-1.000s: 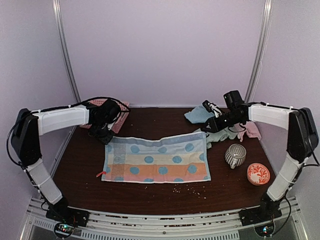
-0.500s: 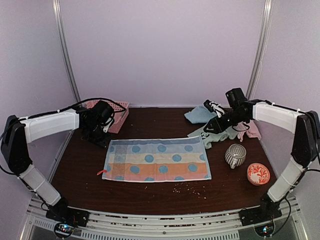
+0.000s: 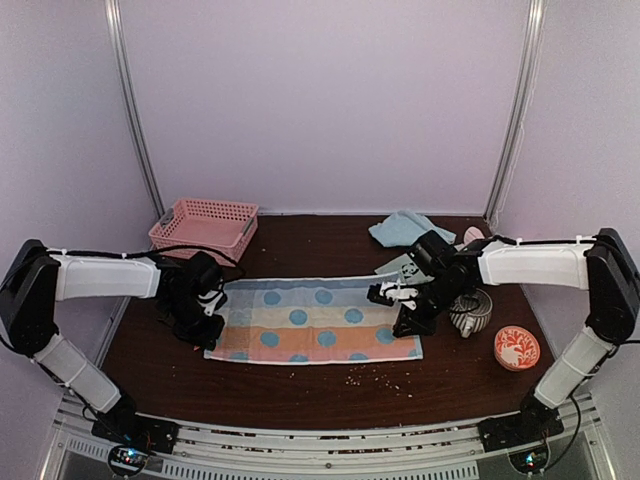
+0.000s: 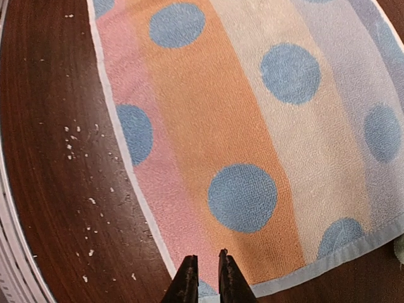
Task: Roll the towels
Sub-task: Flatten out the towel at the center of the board, then move the towel to the center of the board.
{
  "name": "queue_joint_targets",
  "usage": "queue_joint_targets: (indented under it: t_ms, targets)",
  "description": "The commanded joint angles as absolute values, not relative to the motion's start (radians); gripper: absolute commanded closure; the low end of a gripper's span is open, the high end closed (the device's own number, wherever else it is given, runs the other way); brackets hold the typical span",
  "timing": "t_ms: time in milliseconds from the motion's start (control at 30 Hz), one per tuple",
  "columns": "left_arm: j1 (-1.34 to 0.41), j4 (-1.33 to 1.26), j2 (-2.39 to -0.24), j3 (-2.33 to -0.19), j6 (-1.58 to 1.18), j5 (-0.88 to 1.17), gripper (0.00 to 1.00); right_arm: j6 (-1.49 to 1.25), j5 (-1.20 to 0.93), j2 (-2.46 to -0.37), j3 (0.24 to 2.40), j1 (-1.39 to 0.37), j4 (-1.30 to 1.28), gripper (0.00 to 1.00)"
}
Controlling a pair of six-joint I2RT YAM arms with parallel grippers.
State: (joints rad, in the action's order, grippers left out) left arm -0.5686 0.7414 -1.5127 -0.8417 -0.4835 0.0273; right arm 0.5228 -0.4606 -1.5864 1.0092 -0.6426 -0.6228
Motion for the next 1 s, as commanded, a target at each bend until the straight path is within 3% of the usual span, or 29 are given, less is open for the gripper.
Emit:
queue_joint_targets:
  t_ms: [0, 367, 800, 867, 967]
  targets:
    - [-0.571, 0.696, -1.564, -0.796, -0.561, 0.051, 1.00, 0.538, -0.327, -1.645, 0.997, -0.668, -0.565, 0.89]
    - [-0.604, 0.736, -1.573, -0.681, -0.659, 0.064, 1.00, 0.605, -0.198, -1.684, 0.921, -0.739, -0.582, 0.93]
    - [-0.864, 0.935, -1.342, -0.515, -0.919, 0.216, 1.00, 0.596, -0.206, -1.577, 0.852, -0.849, -0.744, 0.93]
    - [-0.876, 1.038, -1.281, -0.566, -0.923, 0.181, 1.00, 0.600, -0.208, -1.538, 0.879, -0.844, -0.781, 0.89]
    - [-0.838, 1.103, -1.236, -0.730, -0.870, 0.145, 1.00, 0.643, -0.249, -1.481, 0.947, -0.813, -0.855, 0.74]
